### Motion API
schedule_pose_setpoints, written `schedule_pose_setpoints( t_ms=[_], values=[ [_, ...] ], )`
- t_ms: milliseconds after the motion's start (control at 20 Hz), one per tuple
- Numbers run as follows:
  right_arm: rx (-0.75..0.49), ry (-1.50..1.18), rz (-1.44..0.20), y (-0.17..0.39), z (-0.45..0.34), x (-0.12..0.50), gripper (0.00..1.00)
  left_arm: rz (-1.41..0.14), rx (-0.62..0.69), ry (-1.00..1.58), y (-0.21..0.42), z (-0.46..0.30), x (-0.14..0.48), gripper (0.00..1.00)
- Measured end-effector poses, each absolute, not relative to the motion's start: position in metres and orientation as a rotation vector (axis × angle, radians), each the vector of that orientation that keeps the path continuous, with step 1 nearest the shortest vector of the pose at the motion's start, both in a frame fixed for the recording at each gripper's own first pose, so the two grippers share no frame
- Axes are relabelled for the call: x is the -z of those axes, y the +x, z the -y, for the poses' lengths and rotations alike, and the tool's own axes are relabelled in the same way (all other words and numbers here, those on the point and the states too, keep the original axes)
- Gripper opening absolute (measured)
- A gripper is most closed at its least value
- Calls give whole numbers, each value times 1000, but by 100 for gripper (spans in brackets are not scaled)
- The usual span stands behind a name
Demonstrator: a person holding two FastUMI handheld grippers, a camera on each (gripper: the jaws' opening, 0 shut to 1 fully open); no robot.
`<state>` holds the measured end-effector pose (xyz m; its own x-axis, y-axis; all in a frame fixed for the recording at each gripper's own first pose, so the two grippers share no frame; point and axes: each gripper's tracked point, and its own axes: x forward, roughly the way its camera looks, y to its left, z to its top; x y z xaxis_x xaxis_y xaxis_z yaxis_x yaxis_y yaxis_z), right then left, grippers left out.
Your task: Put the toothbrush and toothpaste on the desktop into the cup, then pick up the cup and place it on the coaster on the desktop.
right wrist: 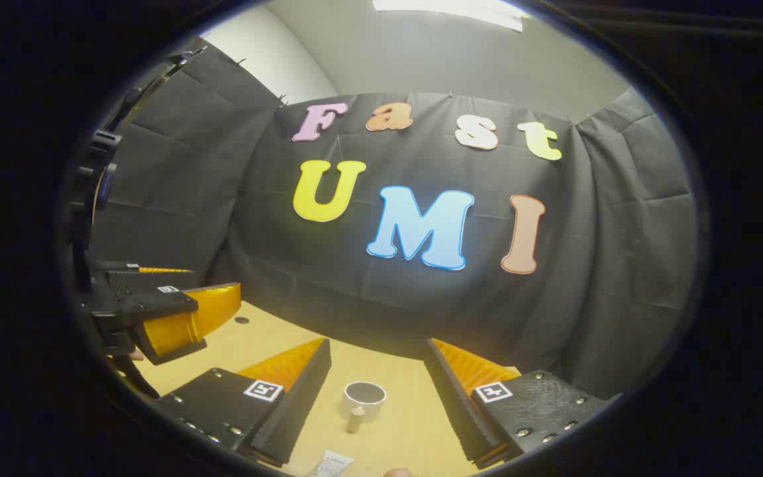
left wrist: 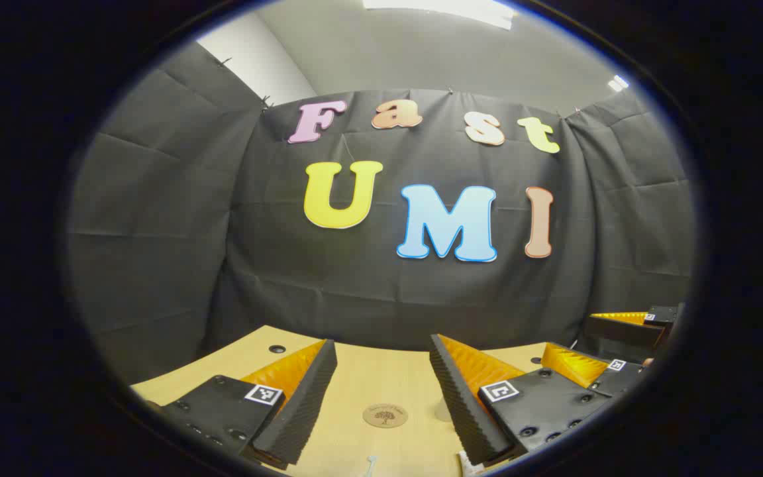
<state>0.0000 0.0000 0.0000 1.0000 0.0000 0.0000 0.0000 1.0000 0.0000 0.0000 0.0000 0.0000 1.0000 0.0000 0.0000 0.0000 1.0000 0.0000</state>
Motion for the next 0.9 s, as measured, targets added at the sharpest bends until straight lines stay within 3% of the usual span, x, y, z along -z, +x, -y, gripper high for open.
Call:
schedule_pose_setpoints(
  t_ms=[900],
  values=[
    [31, 96, -258, 0, -2, 68, 89, -174, 104, 47, 30, 12, 53, 93]
  ],
)
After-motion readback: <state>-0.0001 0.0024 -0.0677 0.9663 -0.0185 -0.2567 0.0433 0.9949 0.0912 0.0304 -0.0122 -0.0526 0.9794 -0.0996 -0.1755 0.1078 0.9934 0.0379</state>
